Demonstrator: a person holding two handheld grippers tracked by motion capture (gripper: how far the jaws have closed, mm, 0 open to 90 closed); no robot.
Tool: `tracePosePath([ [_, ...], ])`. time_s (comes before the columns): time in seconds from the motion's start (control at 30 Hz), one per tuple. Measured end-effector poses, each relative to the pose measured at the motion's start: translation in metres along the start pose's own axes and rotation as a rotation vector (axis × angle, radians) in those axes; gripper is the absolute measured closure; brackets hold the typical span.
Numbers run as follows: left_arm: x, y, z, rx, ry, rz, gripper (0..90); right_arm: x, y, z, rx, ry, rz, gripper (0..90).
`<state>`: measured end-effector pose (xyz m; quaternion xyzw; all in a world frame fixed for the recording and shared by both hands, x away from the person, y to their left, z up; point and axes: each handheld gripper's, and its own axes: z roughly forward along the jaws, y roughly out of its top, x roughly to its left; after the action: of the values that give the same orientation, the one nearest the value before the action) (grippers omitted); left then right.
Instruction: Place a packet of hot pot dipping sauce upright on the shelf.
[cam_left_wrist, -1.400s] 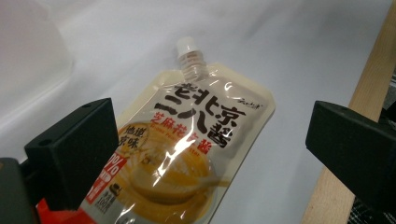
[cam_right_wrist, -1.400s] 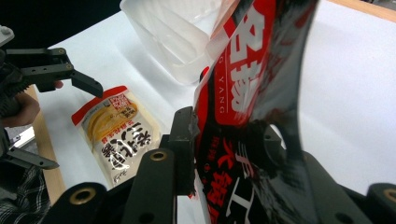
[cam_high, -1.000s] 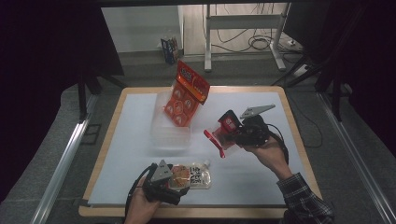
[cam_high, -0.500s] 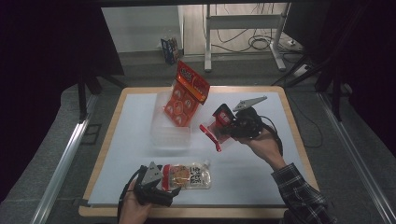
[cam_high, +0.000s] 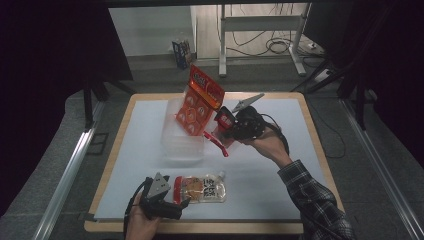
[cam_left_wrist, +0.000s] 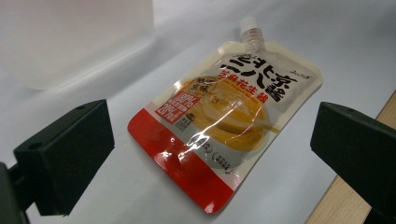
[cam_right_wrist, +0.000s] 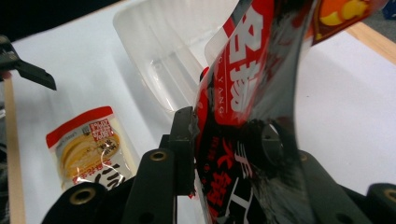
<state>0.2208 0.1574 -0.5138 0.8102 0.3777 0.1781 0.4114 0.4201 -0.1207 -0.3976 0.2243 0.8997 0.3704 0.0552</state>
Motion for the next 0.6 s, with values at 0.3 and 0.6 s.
tracePosePath([
  [0.3, 0.001, 0.0, 0.0, -0.001, 0.003, -0.003, 0.0, -0.001, 0.01, 0.023, 0.065, 0.014, -0.051, 67.4],
  [0.6, 0.001, 0.0, 0.0, 0.001, 0.004, -0.003, 0.0, -0.004, 0.023, 0.042, 0.139, 0.033, -0.099, 67.4],
])
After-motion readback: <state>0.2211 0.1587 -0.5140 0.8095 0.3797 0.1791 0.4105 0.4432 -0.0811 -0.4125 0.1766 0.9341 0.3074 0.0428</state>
